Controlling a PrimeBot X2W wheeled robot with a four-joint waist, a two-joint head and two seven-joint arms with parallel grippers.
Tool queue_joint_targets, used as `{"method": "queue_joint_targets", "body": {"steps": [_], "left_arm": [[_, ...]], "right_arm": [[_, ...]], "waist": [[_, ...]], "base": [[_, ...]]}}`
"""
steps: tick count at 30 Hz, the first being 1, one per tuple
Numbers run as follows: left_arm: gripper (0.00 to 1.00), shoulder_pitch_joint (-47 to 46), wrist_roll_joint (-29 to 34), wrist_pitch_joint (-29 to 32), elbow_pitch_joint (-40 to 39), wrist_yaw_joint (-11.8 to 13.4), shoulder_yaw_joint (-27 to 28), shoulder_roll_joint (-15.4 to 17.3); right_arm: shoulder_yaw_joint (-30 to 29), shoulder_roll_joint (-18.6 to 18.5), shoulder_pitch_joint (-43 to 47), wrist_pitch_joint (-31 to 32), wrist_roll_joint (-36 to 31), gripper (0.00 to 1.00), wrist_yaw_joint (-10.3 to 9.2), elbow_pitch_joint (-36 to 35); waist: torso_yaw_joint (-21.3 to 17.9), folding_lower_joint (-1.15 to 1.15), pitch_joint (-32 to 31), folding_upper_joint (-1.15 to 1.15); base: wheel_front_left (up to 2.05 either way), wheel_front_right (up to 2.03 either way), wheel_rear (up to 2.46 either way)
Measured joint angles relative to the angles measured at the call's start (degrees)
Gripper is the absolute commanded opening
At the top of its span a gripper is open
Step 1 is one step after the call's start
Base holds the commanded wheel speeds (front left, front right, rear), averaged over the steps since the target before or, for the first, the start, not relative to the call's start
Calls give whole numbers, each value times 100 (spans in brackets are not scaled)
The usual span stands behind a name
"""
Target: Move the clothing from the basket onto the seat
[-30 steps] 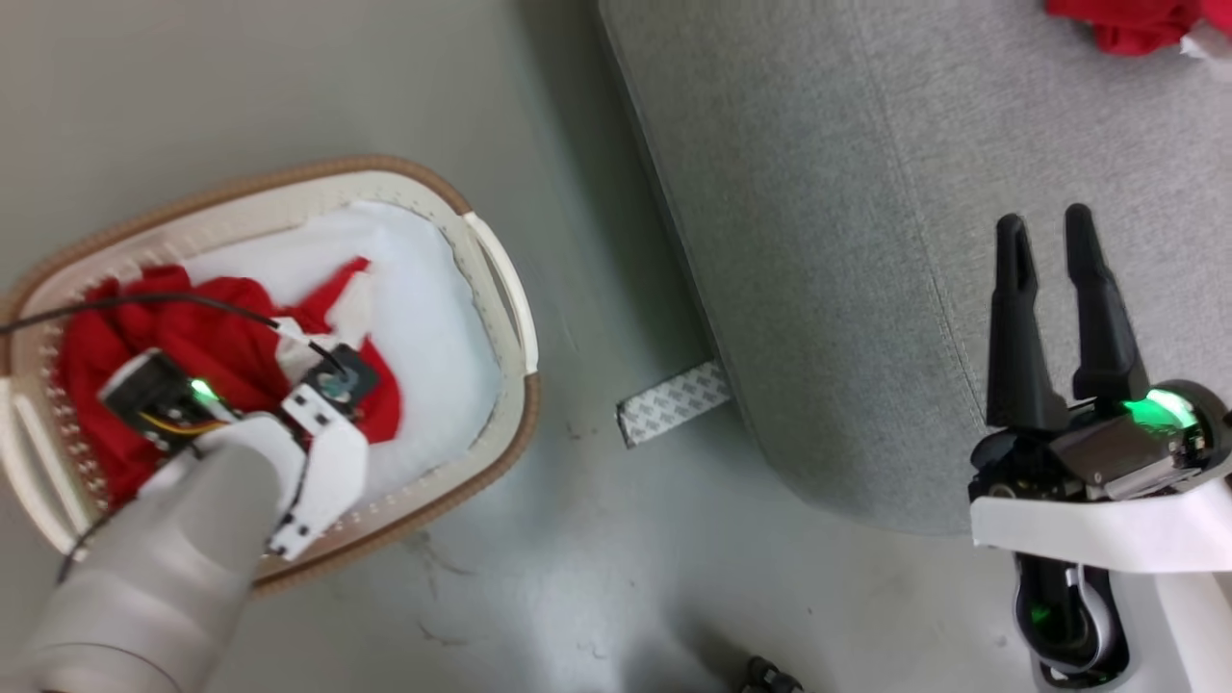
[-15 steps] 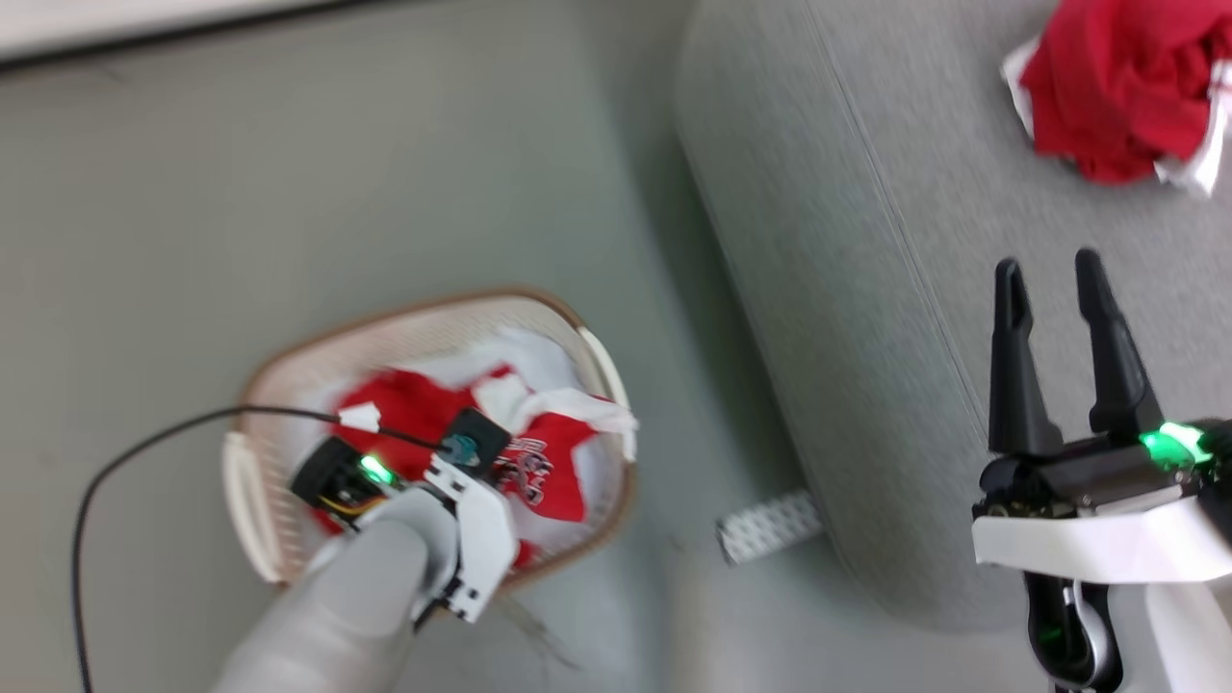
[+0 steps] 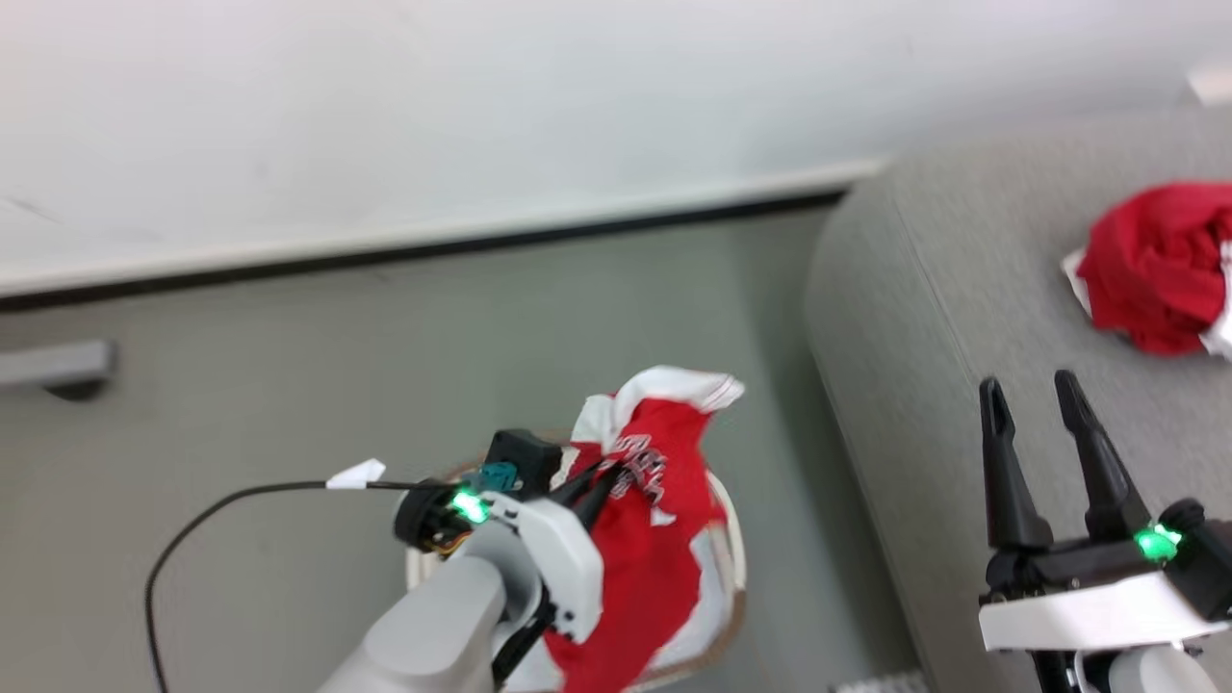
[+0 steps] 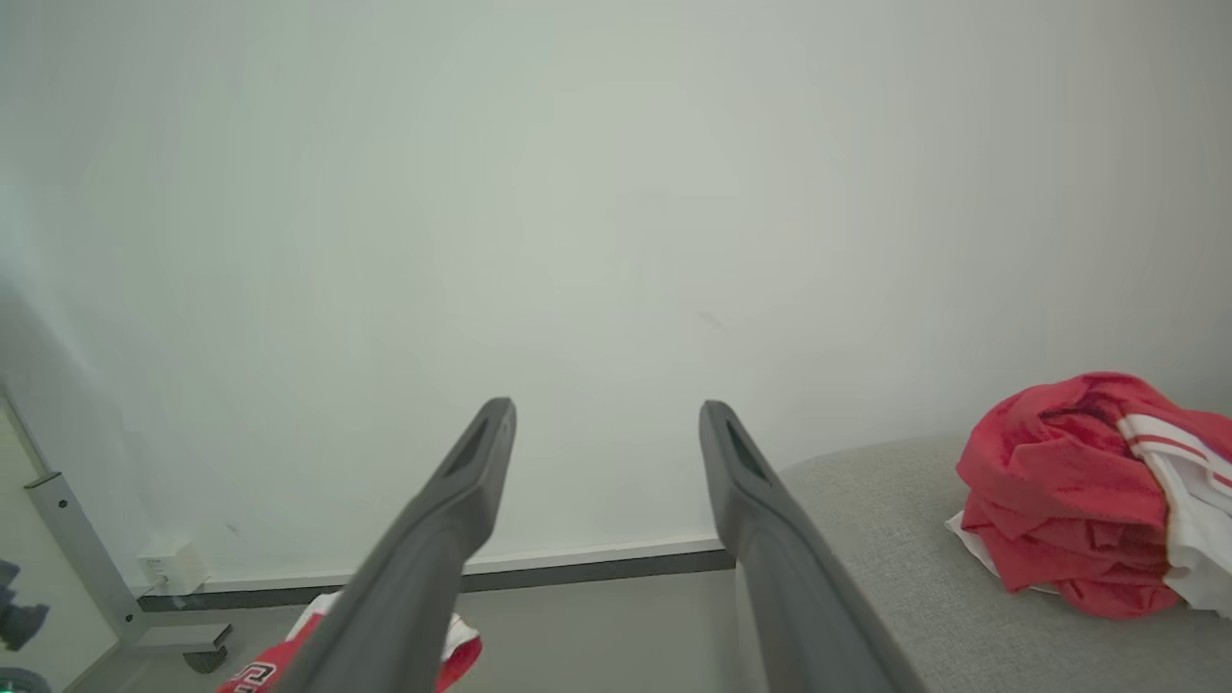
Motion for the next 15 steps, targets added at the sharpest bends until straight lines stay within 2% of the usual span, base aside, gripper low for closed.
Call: {"method": "queue_joint_targets", "body": {"steps": [8, 15], "left_arm": [[0, -60, -898, -92, -855, 0, 33, -1], [0, -342, -1216, -119, -1433, 0, 279, 1]], "right_arm": [[151, -134, 300, -1, 132, 100, 0, 147], [394, -168, 336, 0, 178, 100, 0, 266]], "waist": [[472, 0, -633, 0], [675, 1, -888, 0]], "base": [[0, 0, 0], [0, 0, 0]]}}
